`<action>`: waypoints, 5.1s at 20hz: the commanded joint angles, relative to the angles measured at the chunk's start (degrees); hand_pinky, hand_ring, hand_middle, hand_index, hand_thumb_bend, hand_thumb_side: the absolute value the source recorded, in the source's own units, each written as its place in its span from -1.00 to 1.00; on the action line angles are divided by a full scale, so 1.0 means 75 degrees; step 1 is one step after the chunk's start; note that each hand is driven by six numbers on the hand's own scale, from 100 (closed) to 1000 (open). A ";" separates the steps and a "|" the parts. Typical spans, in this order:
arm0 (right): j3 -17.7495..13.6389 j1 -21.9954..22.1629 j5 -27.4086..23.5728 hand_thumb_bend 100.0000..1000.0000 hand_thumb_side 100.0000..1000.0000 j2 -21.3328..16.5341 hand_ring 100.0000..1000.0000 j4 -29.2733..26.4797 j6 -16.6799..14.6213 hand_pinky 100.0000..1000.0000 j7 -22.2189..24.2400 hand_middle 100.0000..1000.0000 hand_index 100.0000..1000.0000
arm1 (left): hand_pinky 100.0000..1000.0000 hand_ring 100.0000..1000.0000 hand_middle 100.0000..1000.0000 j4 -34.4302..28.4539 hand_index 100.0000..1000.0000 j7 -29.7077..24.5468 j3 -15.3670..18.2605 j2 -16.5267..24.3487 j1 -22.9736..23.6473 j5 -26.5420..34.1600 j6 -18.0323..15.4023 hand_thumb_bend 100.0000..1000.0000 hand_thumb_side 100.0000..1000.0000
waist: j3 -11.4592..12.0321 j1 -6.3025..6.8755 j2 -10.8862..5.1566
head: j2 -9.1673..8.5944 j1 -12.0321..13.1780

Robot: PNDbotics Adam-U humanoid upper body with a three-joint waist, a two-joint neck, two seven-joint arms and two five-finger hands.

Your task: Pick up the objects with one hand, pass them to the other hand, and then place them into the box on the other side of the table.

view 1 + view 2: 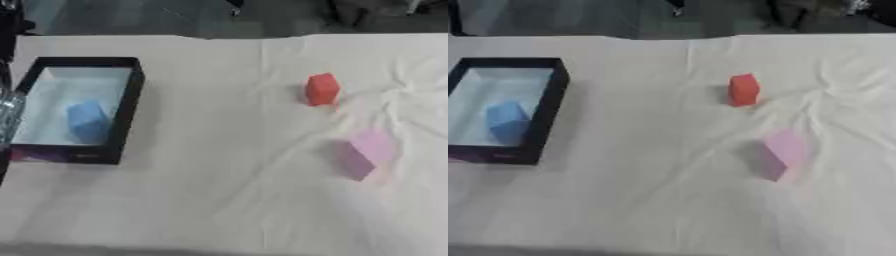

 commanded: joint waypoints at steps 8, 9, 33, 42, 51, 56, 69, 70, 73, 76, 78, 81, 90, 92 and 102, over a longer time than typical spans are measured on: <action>0.0070 0.0384 0.0509 -0.56 -0.23 -0.1376 0.77 -0.0140 -0.0968 0.70 0.2590 0.64 0.83 | 0.32 1.00 0.63 -0.0054 0.63 -0.1122 -0.0055 -0.1197 0.0225 0.0207 -0.0974 -0.40 0.58 | 0.0059 -0.0178 0.0070 | -0.0167 0.0057; 0.0101 0.0434 0.0543 -0.52 -0.20 -0.1443 0.78 -0.0141 -0.1049 0.72 0.2708 0.66 0.83 | 0.31 1.00 0.63 -0.0017 0.61 -0.1199 -0.0046 -0.1284 0.0249 0.0242 -0.1046 -0.38 0.52 | 0.0062 -0.0188 0.0079 | -0.0179 0.0059; 0.0734 0.0684 -0.0353 -0.31 -0.72 -0.2146 0.85 0.0124 -0.2479 0.80 0.4752 0.72 0.84 | 0.26 1.00 0.78 0.0029 0.62 -0.1806 -0.0202 -0.1325 0.0286 0.0863 -0.1712 -0.37 0.42 | 0.0195 -0.0182 0.0135 | -0.0195 -0.1670; 0.1151 0.0903 0.0578 0.06 -0.82 -0.2322 0.88 -0.0143 -0.3094 0.81 0.4099 0.75 0.82 | 0.25 1.00 0.74 0.0018 0.60 -0.1753 -0.0206 -0.1301 0.0285 0.0887 -0.1619 -0.38 0.42 | 0.0255 -0.0182 0.0165 | -0.0139 -0.1498; 0.1691 0.0996 0.1282 0.03 -0.84 -0.2317 0.85 0.0102 -0.3115 0.78 0.3089 0.68 0.80 | 0.25 1.00 0.72 -0.0029 0.59 -0.1700 -0.0226 -0.1323 0.0273 0.0881 -0.1532 -0.39 0.42 | 0.0336 -0.0180 0.0193 | -0.0099 -0.1495; 0.2075 0.0503 0.1082 -0.07 -0.82 -0.2054 0.85 0.0856 -0.3213 0.79 0.3579 0.68 0.81 | 0.24 1.00 0.71 -0.0014 0.59 -0.1683 -0.0238 -0.1339 0.0264 0.0869 -0.1483 -0.39 0.42 | 0.0370 -0.0175 0.0176 | -0.0043 -0.1547; 0.2649 -0.0695 0.0800 -0.22 -0.71 -0.1146 0.87 0.3211 -0.3606 0.84 0.5511 0.68 0.81 | 0.23 1.00 0.69 0.0019 0.57 -0.1540 -0.0192 -0.1374 0.0214 0.0915 -0.1386 -0.39 0.42 | 0.0412 -0.0169 0.0140 | 0.0060 -0.1612; 0.2659 -0.0710 0.0823 -0.20 -0.73 -0.1120 0.87 0.3249 -0.3649 0.84 0.5530 0.69 0.81 | 0.22 1.00 0.69 0.0018 0.57 -0.1526 -0.0188 -0.1374 0.0214 0.0921 -0.1380 -0.39 0.42 | 0.0412 -0.0166 0.0144 | 0.0056 -0.1605; 0.2681 -0.0694 0.0953 -0.12 -0.74 -0.1100 0.86 0.3203 -0.3790 0.84 0.5496 0.70 0.81 | 0.22 1.00 0.69 0.0017 0.57 -0.1507 -0.0190 -0.1373 0.0212 0.0926 -0.1356 -0.39 0.42 | 0.0409 -0.0163 0.0155 | 0.0052 -0.1580; 0.2697 -0.0655 0.1269 0.03 -0.76 -0.1113 0.85 0.3017 -0.3902 0.85 0.5204 0.71 0.82 | 0.22 1.00 0.69 0.0014 0.57 -0.1494 -0.0198 -0.1380 0.0215 0.0923 -0.1333 -0.39 0.42 | 0.0408 -0.0160 0.0158 | 0.0053 -0.1553; 0.2719 -0.0619 0.1609 0.15 -0.79 -0.1122 0.84 0.2884 -0.3962 0.84 0.4901 0.71 0.82 | 0.21 1.00 0.68 0.0007 0.56 -0.1492 -0.0207 -0.1383 0.0219 0.0915 -0.1321 -0.39 0.42 | 0.0410 -0.0159 0.0159 | 0.0048 -0.1546; 0.2800 -0.0554 0.2247 0.20 -0.75 -0.1103 0.83 0.2778 -0.4006 0.84 0.4376 0.71 0.81 | 0.21 1.00 0.68 -0.0004 0.56 -0.1497 -0.0217 -0.1394 0.0223 0.0903 -0.1311 -0.39 0.42 | 0.0418 -0.0158 0.0163 | 0.0041 -0.1546; 0.3154 -0.0429 0.3324 0.21 -0.77 -0.0800 0.80 0.2952 -0.3674 0.81 0.3394 0.70 0.81 | 0.21 1.00 0.68 -0.0014 0.56 -0.1485 -0.0229 -0.1427 0.0248 0.0916 -0.1295 -0.40 0.43 | 0.0424 -0.0149 0.0176 | 0.0038 -0.1546; 0.3202 -0.0409 0.3452 0.21 -0.77 -0.0707 0.80 0.3051 -0.3642 0.81 0.3333 0.70 0.81 | 0.21 1.00 0.68 -0.0009 0.56 -0.1490 -0.0238 -0.1435 0.0262 0.0916 -0.1290 -0.40 0.43 | 0.0426 -0.0146 0.0175 | 0.0036 -0.1540; 0.3402 -0.0520 0.3769 0.19 -0.76 -0.0268 0.75 0.3663 -0.3646 0.79 0.3250 0.64 0.80 | 0.21 1.00 0.69 0.0007 0.56 -0.1501 -0.0248 -0.1466 0.0305 0.0910 -0.1290 -0.42 0.44 | 0.0428 -0.0132 0.0174 | 0.0046 -0.1576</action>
